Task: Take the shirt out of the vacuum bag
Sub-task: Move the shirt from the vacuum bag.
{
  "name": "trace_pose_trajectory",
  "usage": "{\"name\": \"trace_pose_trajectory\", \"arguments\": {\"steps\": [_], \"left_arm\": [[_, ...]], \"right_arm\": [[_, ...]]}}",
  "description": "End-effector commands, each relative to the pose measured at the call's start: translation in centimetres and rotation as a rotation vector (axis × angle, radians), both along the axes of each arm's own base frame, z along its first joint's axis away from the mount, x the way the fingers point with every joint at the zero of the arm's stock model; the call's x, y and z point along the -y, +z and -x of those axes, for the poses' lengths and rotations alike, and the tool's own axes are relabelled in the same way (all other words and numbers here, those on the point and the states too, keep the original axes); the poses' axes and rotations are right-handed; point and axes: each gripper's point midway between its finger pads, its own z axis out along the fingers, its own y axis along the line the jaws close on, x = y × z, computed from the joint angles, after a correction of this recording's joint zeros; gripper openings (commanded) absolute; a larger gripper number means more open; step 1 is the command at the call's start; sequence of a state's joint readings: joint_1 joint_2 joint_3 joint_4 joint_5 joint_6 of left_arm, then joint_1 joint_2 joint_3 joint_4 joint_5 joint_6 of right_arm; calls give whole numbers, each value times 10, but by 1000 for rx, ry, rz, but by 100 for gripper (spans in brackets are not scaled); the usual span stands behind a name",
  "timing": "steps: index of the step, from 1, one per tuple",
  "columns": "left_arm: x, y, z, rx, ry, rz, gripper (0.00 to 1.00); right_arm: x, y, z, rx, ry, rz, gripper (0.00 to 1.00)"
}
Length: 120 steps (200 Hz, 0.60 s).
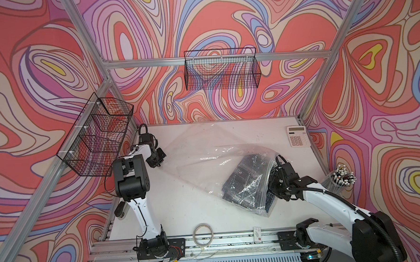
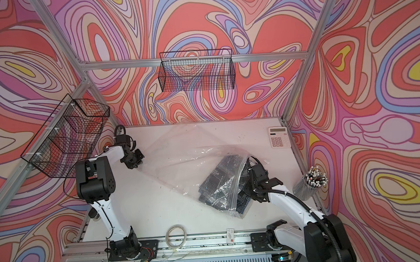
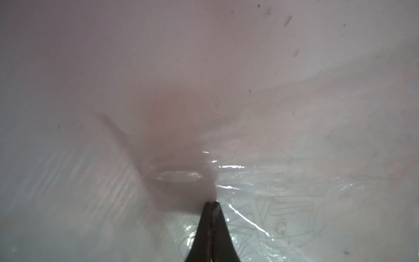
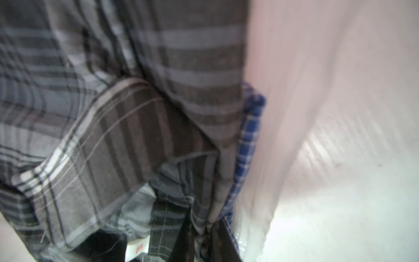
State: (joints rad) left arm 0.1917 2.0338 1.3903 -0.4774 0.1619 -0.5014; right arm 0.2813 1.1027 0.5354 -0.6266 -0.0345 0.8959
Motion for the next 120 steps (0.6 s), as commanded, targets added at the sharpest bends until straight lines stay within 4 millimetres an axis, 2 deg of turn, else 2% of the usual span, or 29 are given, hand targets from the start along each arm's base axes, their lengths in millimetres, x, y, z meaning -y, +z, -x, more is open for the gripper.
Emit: {"name": "trace_pose_trajectory", "arguments": {"steps": [1, 15, 29, 51, 77, 120], "left_arm": [[-1, -11, 22, -74, 20, 19, 2], [0, -2, 19, -52, 16, 26, 10], [2, 11, 16, -23, 11, 35, 18], [7, 35, 16, 28, 4, 47, 26], [20, 63, 20, 88, -25, 48, 31], [54, 99, 48, 141, -137, 41, 38]], "right_arm": [[22, 12, 10, -19, -54, 94, 34], [26, 27, 7, 17, -64, 111, 47], [30, 41, 3, 45, -75, 125, 53], [40, 63, 1, 79, -96, 167, 54], [60, 90, 4, 123, -156, 224, 56], [82, 131, 9, 209, -224, 284, 63]]}}
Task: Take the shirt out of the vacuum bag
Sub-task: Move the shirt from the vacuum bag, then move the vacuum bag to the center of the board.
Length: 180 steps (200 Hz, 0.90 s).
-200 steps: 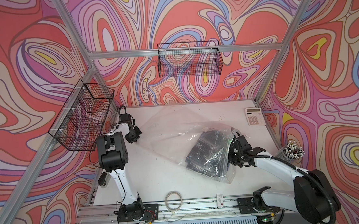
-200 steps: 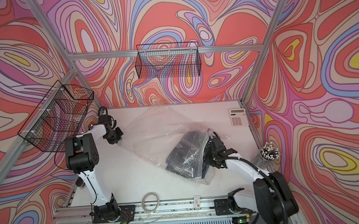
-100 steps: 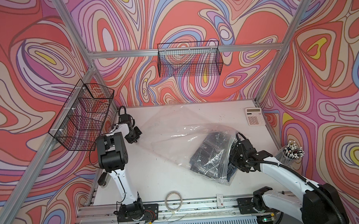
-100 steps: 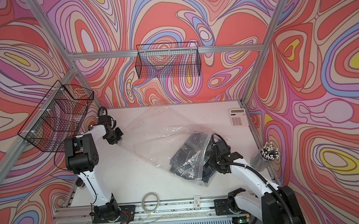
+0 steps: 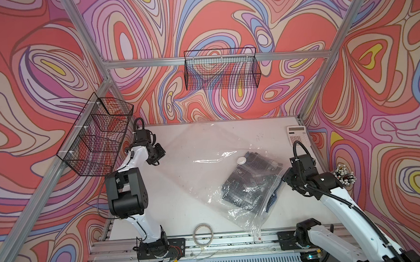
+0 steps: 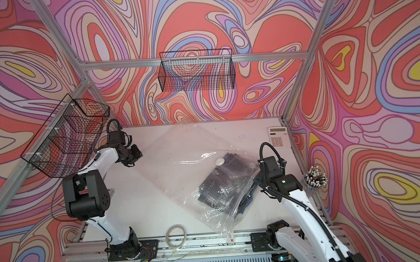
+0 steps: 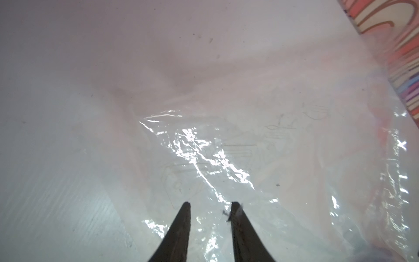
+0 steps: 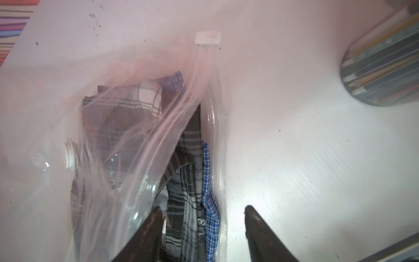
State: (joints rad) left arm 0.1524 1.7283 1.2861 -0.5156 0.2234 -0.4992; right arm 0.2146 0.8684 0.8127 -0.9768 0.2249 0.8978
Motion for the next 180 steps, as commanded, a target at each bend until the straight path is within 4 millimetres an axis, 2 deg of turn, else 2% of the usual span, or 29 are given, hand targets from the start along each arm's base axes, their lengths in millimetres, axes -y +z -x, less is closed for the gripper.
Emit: {"name": "trace_pose_trajectory", "arguments": {"steps": [1, 27, 41, 61, 73, 82, 102, 126, 153, 180], "left_arm": [[22, 8, 27, -29, -72, 5, 38], [32, 21, 57, -19, -86, -32, 41], [35, 21, 76, -21, -62, -28, 43], [38, 18, 99, -15, -48, -8, 45], [37, 13, 108, -25, -50, -22, 52], [36, 8, 115, -49, -51, -26, 53], [41, 1, 126, -81, -44, 8, 54], [38, -7, 135, -75, -3, 10, 57], [40, -22, 138, -110, 15, 36, 58], [40, -40, 138, -134, 49, 63, 59]], "right_arm": [[22, 17, 14, -8, -52, 92, 63], [32, 48, 12, 82, -78, 137, 69], [26, 51, 1, 107, -44, 124, 74], [-4, 24, -24, 58, 73, 28, 75], [-24, 1, -39, 15, 144, -40, 75], [-31, -10, -48, 1, 181, -49, 74], [-26, -23, -61, -4, 204, -12, 74], [-26, -40, -71, -42, 228, -74, 75], [-24, -67, -63, -113, 219, -83, 75], [-16, -74, -55, -127, 189, -83, 75]]}}
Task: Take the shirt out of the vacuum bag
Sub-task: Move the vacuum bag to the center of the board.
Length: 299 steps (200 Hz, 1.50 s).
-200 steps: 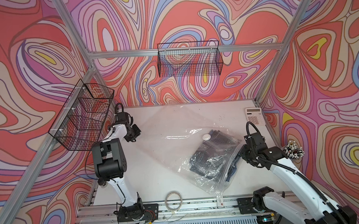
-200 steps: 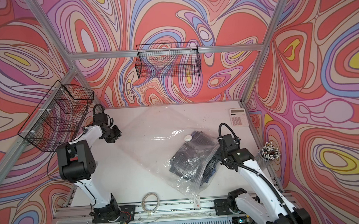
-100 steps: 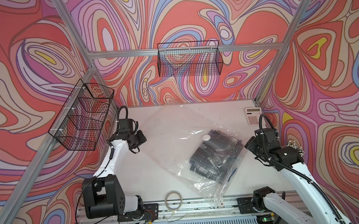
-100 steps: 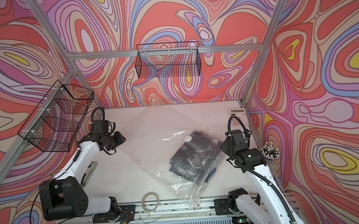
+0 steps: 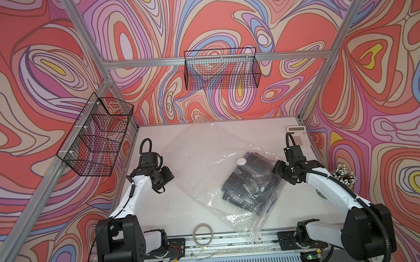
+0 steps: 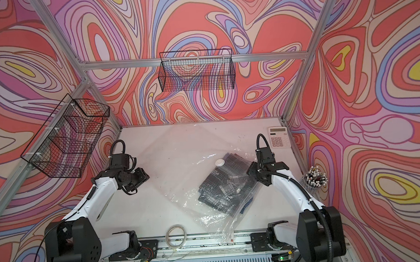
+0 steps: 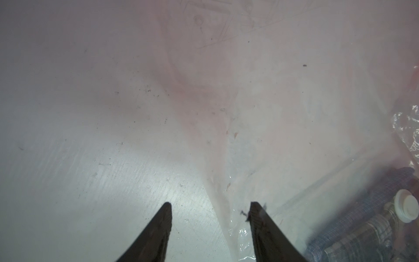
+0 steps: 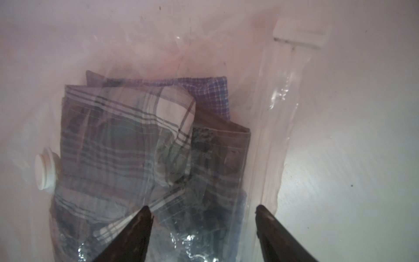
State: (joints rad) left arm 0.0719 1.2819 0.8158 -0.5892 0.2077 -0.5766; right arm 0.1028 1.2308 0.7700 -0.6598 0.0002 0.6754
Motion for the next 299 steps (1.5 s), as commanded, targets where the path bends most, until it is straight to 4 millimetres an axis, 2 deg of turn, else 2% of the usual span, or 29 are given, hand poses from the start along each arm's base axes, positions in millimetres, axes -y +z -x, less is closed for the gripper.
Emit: {"name": "trace_pose_trajectory", "arguments": {"steps": [1, 62, 79, 90, 113, 142, 170, 193, 240, 262, 299], "left_arm": [[-2, -15, 0, -27, 57, 28, 59], [-10, -42, -21, -49, 98, 44, 59], [-9, -45, -28, -38, 108, 63, 59], [-8, -45, -34, -23, 111, 76, 59], [-7, -48, -44, -12, 104, 83, 59], [-8, -49, -52, -2, 100, 82, 59], [-6, -47, -58, 17, 99, 97, 57], [-3, -43, -63, 40, 89, 119, 49], [-4, -34, -70, 65, 79, 110, 15], [-6, -29, -76, 81, 79, 98, 0], [-21, -5, -95, 118, 63, 6, 0]], "right_arm": [[4, -6, 5, -3, -3, -11, 75], [28, -2, 22, -63, -28, 71, 76], [34, -8, 27, -82, -48, 56, 76], [32, -14, 28, -80, -53, 32, 76], [15, -18, 15, 3, -5, -62, 76], [5, -25, 2, 47, 36, -108, 74], [-1, -40, 0, 41, 47, -139, 70], [-5, -53, 0, 29, 42, -167, 64], [-11, -73, -5, 9, -8, -235, 52], [-13, -72, -12, 29, -23, -257, 48], [-15, -64, -26, 67, -73, -287, 43]]}}
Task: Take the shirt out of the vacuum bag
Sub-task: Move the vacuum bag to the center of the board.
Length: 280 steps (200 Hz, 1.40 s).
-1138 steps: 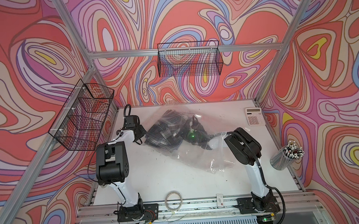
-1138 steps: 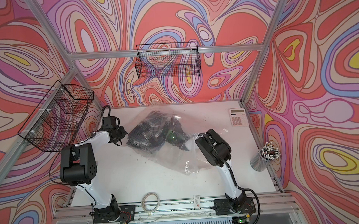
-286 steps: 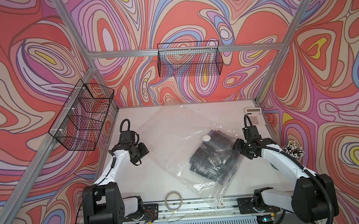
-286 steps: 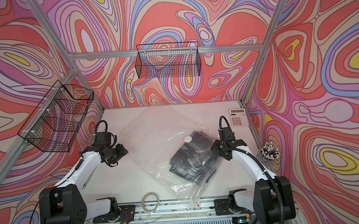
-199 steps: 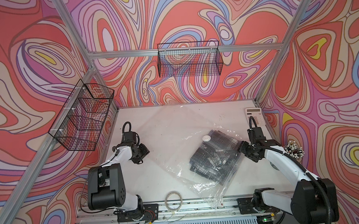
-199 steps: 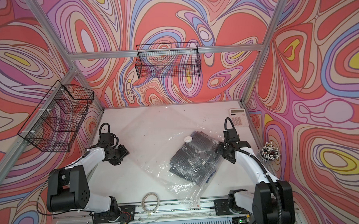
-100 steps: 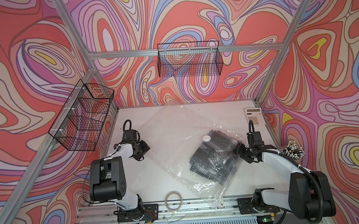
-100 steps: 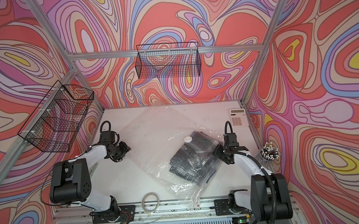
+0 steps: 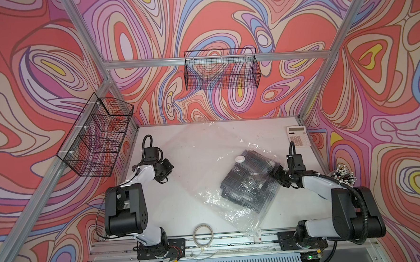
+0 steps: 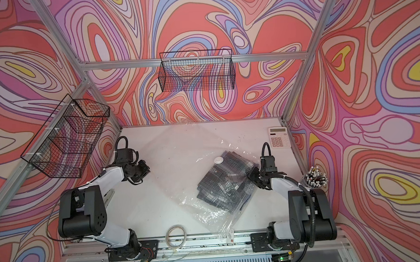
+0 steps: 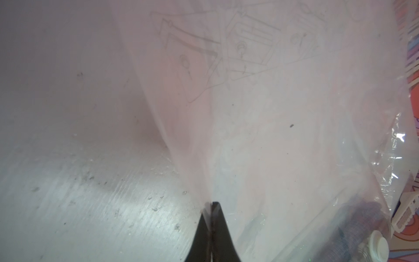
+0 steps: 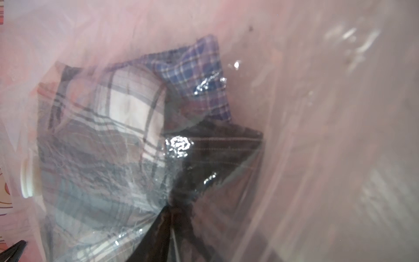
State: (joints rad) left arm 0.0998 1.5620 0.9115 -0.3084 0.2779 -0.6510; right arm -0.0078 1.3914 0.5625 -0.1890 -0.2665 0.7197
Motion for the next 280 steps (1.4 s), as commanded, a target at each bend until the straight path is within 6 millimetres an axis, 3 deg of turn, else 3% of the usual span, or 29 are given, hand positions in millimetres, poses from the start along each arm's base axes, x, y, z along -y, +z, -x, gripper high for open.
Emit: {"name": "trace_pose_trajectory", "arguments": {"steps": [1, 38, 55, 85, 97, 124, 164, 199, 238, 280], "left_arm": [[-17, 16, -16, 25, 8, -86, 0], [-36, 25, -43, 33, 13, -146, 0], [-42, 24, -52, 32, 13, -145, 0], [-50, 26, -52, 26, 29, -144, 0], [-50, 33, -49, 37, 27, -156, 6], [-51, 61, -44, 78, 5, -185, 36], [-50, 97, -37, 105, -60, -238, 48], [-33, 112, -25, 143, -120, -199, 49], [-1, 114, -4, 137, -229, -216, 49], [37, 118, 16, 152, -330, -211, 50]], "right_arm": [[-1, -7, -1, -23, -51, -31, 43], [-24, -12, -15, 2, -89, -61, 41], [-46, -8, -30, 22, -61, -40, 41], [-90, -9, -62, 41, -13, -43, 41], [-107, -12, -75, 45, 2, -44, 41], [-148, -22, -99, 49, 10, -80, 40], [-203, -26, -117, 85, -23, -137, 39], [-228, -27, -124, 116, -96, -174, 39], [-245, -33, -138, 135, -140, -202, 39], [-259, -31, -170, 202, -167, -218, 37]]}}
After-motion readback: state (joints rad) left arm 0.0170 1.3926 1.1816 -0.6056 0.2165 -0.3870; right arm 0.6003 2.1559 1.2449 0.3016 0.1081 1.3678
